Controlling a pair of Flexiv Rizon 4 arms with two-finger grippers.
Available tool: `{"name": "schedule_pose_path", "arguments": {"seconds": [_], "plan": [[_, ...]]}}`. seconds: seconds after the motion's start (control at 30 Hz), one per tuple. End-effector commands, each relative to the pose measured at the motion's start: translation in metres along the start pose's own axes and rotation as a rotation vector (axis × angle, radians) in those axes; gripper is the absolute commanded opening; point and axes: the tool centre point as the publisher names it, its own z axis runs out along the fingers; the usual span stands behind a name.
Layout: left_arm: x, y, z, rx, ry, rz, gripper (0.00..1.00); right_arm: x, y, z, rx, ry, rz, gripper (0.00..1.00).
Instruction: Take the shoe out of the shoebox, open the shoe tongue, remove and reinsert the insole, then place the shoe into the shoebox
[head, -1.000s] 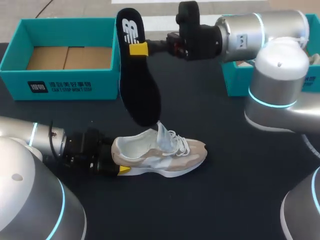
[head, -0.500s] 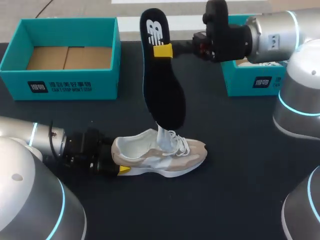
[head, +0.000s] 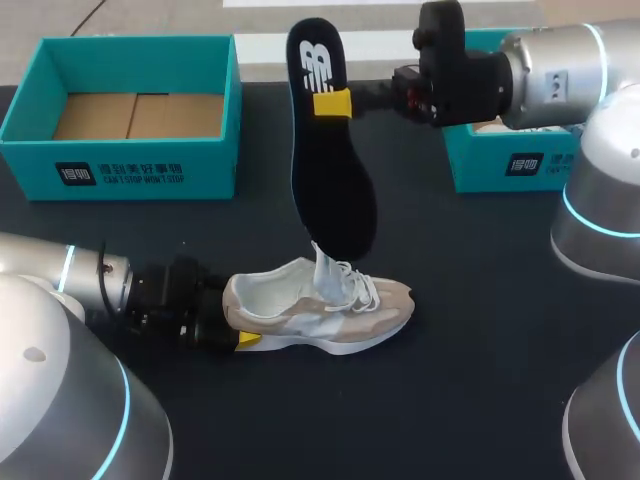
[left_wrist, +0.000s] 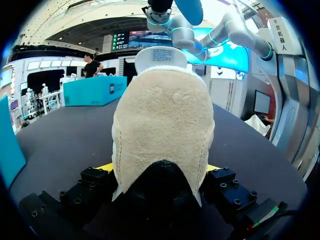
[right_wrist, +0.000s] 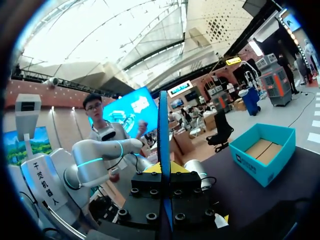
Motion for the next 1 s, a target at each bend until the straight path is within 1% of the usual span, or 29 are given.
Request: {"name": "schedule_pose_path", "arguments": {"seconds": [0.03,0.1,0.13,0.17,0.2,0.23,0.27,0.3,0.33,0.37,0.4,0.43,0.47,0.5,0.57,0.63,0.67,0.7,0.77,0.8,1.0], "plan": [[0.002,0.0,0.0,-0.001,-0.002,0.0,0.0,0.0,0.0,0.002,0.004,-0.003,0.002,0.0],[0.002,0.0,0.0,-0.001,-0.002,0.0,0.0,0.0,0.0,0.002,0.004,-0.003,0.002,0.0],[0.002,0.0,0.0,-0.001,-0.002,0.0,0.0,0.001,-0.001,-0.002,-0.01,-0.005,0.049,0.0],[0.002,0.0,0.0,-0.001,-0.002,0.0,0.0,0.002,-0.002,-0.007,0.013,-0.027,0.067,0.0],[0.002,0.0,0.0,-0.001,-0.002,0.0,0.0,0.003,-0.003,-0.01,-0.008,-0.022,0.103,0.0],[0.002,0.0,0.0,-0.001,-0.002,0.0,0.0,0.005,-0.005,-0.015,0.0,-0.02,0.143,0.0],[0.002,0.0,0.0,-0.001,-0.002,0.0,0.0,0.007,-0.003,-0.018,-0.005,-0.03,0.146,0.0],[0.002,0.0,0.0,-0.001,-0.002,0.0,0.0,0.011,-0.003,-0.021,-0.022,-0.024,0.216,0.0],[0.002,0.0,0.0,-0.001,-0.002,0.0,0.0,0.013,-0.003,-0.022,-0.008,-0.029,0.201,0.0],[0.002,0.0,0.0,-0.001,-0.002,0.0,0.0,0.016,-0.001,-0.024,-0.019,-0.036,0.202,0.0],[0.002,0.0,0.0,-0.001,-0.002,0.0,0.0,0.018,0.0,-0.025,-0.01,-0.042,0.231,0.0],[0.002,0.0,0.0,-0.001,-0.002,0.0,0.0,0.019,0.002,-0.027,-0.011,-0.043,0.223,0.0],[0.002,0.0,0.0,-0.001,-0.002,0.0,0.0,0.021,0.003,-0.028,-0.024,-0.049,0.242,0.0],[0.002,0.0,0.0,-0.001,-0.002,0.0,0.0,0.022,0.004,-0.029,-0.019,-0.051,0.256,0.0],[0.002,0.0,0.0,-0.001,-0.002,0.0,0.0,0.024,0.006,-0.032,-0.033,-0.048,0.266,0.0],[0.002,0.0,0.0,-0.001,-0.002,0.0,0.0,0.025,0.007,-0.035,-0.031,-0.049,0.265,0.0],[0.002,0.0,0.0,-0.001,-0.002,0.0,0.0,0.027,0.007,-0.036,-0.049,-0.037,0.28,0.0],[0.002,0.0,0.0,-0.001,-0.002,0.0,0.0,0.029,0.007,-0.037,-0.047,-0.032,0.286,0.0],[0.002,0.0,0.0,-0.001,-0.002,0.0,0.0,0.033,0.006,-0.041,-0.045,-0.037,0.319,0.0],[0.002,0.0,0.0,-0.001,-0.002,0.0,0.0,0.036,0.004,-0.043,-0.058,-0.034,0.337,0.0],[0.002,0.0,0.0,-0.001,-0.002,0.0,0.0,0.05,-0.003,-0.048,-0.089,-0.06,0.346,0.0]]}}
